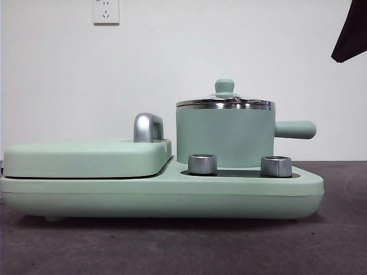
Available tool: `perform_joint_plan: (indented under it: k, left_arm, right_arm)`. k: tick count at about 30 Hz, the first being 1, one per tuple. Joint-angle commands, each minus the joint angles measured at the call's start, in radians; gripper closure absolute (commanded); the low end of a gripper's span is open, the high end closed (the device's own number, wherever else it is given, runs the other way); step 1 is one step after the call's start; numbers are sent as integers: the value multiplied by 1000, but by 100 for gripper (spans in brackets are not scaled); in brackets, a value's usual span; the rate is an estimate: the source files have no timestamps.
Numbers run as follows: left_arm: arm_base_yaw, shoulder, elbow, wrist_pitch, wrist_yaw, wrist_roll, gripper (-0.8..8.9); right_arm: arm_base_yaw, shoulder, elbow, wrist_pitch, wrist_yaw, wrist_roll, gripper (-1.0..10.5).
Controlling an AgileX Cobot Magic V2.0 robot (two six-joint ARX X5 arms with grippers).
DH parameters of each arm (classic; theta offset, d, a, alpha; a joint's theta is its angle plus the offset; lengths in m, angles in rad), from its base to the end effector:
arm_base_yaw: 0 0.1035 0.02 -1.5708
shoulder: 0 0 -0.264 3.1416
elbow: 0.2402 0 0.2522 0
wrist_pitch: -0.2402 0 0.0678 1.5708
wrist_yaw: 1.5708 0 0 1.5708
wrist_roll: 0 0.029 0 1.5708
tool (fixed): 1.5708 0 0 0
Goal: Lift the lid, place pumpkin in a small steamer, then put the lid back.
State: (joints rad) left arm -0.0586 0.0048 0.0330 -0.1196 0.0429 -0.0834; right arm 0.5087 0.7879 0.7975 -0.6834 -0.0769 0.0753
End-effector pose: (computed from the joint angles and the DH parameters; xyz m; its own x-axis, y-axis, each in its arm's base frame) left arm 0.0953 -0.0068 0.1628 0.9907 -0.1011 -0.0912 0.0932 0.9919 -0.0868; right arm 0.1332 0.0768 0.2926 0.6431 0.4466 -0.6221 -0.4955 0.8620 0.1066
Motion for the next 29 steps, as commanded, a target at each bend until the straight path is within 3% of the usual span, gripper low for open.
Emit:
perform_joint_plan:
  k: [1, 26, 29]
  left_arm:
    - [4, -2, -21, 6, 1, -8, 807]
    - [4, -1, -21, -39, 1, -8, 807]
    - [4, -1, -21, -39, 1, -8, 807]
  right_arm:
    - [6, 6, 5, 10, -2, -2, 932]
    - [6, 6, 5, 11, -1, -2, 932]
    - [-10, -33, -8, 10, 57, -67, 932]
